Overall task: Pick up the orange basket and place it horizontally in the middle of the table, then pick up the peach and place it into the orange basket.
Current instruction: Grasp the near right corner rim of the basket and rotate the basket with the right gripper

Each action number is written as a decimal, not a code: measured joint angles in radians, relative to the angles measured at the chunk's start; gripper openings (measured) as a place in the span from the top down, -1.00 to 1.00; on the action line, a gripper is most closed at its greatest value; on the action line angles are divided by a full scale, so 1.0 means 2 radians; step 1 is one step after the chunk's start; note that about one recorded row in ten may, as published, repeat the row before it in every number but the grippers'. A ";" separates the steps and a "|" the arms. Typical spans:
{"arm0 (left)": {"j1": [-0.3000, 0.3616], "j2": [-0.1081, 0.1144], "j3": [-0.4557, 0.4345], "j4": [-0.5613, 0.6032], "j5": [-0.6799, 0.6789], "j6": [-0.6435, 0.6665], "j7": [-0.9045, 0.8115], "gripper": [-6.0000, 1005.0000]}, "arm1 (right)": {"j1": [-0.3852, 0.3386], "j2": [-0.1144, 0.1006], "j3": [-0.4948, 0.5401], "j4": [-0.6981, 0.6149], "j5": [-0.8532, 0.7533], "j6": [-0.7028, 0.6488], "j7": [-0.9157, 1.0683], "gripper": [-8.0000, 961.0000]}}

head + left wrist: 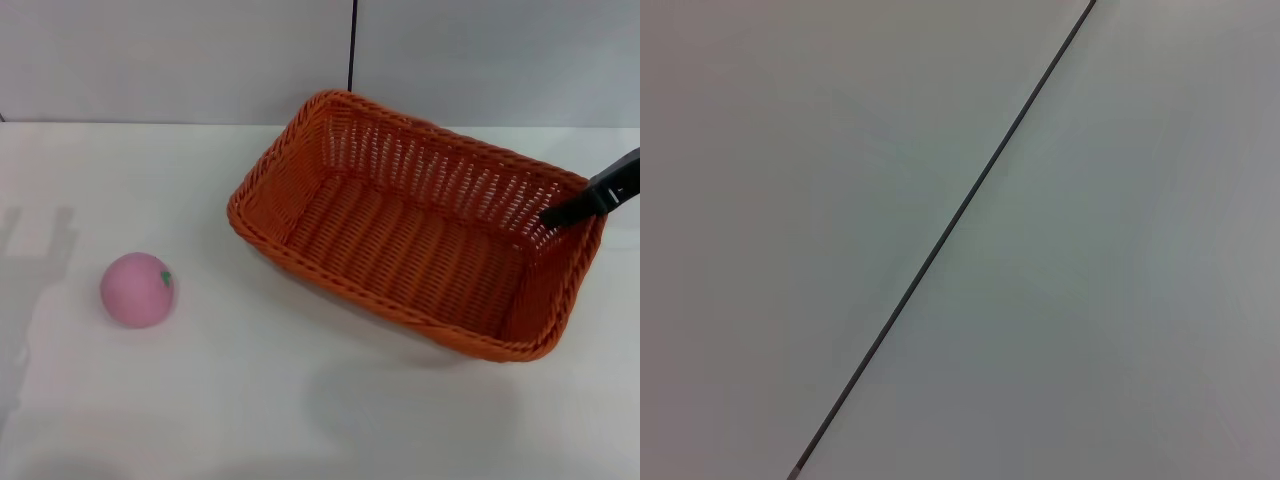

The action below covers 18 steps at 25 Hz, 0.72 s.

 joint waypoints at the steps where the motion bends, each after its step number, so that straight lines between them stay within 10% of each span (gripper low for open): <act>1: 0.000 0.000 0.000 0.000 0.000 0.000 0.000 -0.50 | -0.001 0.002 0.000 -0.001 0.000 0.001 -0.003 -0.06; 18: 0.001 0.000 0.000 0.001 0.000 0.008 0.000 -0.50 | -0.008 0.004 0.003 -0.019 0.004 -0.002 -0.015 0.59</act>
